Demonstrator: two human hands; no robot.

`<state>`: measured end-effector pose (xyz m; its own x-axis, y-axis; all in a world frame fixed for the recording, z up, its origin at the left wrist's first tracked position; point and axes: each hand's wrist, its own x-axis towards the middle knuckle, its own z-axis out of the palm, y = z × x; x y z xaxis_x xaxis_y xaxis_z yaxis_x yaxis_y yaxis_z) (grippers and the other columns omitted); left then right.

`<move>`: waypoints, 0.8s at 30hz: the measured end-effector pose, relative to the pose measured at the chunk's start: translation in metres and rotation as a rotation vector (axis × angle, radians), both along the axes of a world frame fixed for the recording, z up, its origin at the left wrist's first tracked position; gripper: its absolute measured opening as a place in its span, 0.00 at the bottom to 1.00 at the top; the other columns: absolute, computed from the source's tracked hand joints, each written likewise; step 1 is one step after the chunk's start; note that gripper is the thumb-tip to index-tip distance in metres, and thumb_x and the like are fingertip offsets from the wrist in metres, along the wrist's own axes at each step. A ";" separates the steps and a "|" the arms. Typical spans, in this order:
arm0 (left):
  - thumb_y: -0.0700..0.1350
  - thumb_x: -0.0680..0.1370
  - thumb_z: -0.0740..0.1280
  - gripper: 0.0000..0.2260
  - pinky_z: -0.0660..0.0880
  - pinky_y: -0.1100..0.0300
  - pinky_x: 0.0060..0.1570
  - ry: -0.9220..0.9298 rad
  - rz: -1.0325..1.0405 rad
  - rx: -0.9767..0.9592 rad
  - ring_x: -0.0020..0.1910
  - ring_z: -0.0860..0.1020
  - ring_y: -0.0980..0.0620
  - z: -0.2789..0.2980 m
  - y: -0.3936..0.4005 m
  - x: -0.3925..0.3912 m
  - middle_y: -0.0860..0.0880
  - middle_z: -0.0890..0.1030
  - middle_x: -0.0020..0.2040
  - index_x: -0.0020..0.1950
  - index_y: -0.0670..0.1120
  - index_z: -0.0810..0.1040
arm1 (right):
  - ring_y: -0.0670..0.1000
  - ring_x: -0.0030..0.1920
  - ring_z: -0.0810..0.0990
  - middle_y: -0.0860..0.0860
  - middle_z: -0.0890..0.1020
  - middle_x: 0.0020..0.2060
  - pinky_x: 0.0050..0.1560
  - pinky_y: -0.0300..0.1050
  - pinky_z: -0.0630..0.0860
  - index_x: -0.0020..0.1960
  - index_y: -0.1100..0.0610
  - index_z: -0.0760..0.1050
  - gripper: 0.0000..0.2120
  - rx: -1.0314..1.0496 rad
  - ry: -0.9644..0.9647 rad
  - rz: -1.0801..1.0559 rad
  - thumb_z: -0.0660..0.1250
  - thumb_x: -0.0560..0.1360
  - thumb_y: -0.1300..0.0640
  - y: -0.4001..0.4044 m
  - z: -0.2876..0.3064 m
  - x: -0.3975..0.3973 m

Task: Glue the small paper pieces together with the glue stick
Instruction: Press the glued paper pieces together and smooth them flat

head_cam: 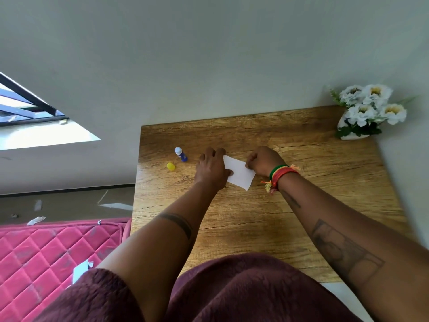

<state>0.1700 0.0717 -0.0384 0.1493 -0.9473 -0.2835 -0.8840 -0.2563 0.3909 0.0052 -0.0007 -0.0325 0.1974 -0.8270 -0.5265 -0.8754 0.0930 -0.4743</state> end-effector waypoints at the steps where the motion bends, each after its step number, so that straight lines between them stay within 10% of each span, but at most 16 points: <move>1: 0.50 0.76 0.75 0.29 0.73 0.45 0.64 0.002 0.008 -0.003 0.67 0.70 0.39 0.000 0.001 -0.001 0.42 0.69 0.68 0.74 0.47 0.69 | 0.56 0.49 0.82 0.52 0.85 0.46 0.46 0.46 0.77 0.47 0.57 0.83 0.07 -0.022 -0.015 -0.030 0.74 0.73 0.54 0.002 0.001 0.000; 5: 0.48 0.77 0.75 0.29 0.73 0.44 0.64 0.036 0.051 0.024 0.69 0.68 0.37 -0.002 0.002 -0.006 0.41 0.67 0.70 0.74 0.46 0.67 | 0.58 0.52 0.82 0.55 0.83 0.49 0.46 0.47 0.77 0.56 0.60 0.77 0.22 -0.044 0.119 0.007 0.78 0.70 0.48 0.015 0.000 0.005; 16: 0.43 0.75 0.77 0.29 0.71 0.45 0.66 0.181 0.175 0.042 0.70 0.69 0.37 -0.009 -0.002 -0.007 0.39 0.69 0.71 0.73 0.45 0.69 | 0.56 0.41 0.78 0.55 0.80 0.39 0.31 0.43 0.67 0.44 0.62 0.77 0.16 0.090 0.069 -0.063 0.76 0.73 0.49 0.018 0.008 0.008; 20: 0.46 0.75 0.77 0.27 0.74 0.47 0.62 0.221 0.250 0.040 0.66 0.73 0.40 -0.008 -0.006 -0.006 0.41 0.74 0.68 0.70 0.46 0.72 | 0.58 0.47 0.84 0.58 0.85 0.49 0.49 0.51 0.81 0.56 0.65 0.82 0.16 0.219 -0.072 -0.064 0.73 0.76 0.53 0.020 0.002 0.001; 24: 0.54 0.79 0.71 0.19 0.79 0.46 0.57 0.349 0.540 -0.048 0.58 0.79 0.46 -0.001 -0.005 -0.004 0.45 0.81 0.62 0.65 0.46 0.77 | 0.60 0.50 0.85 0.63 0.84 0.56 0.51 0.54 0.84 0.59 0.66 0.79 0.13 0.453 -0.567 -0.571 0.73 0.76 0.62 0.024 -0.005 -0.010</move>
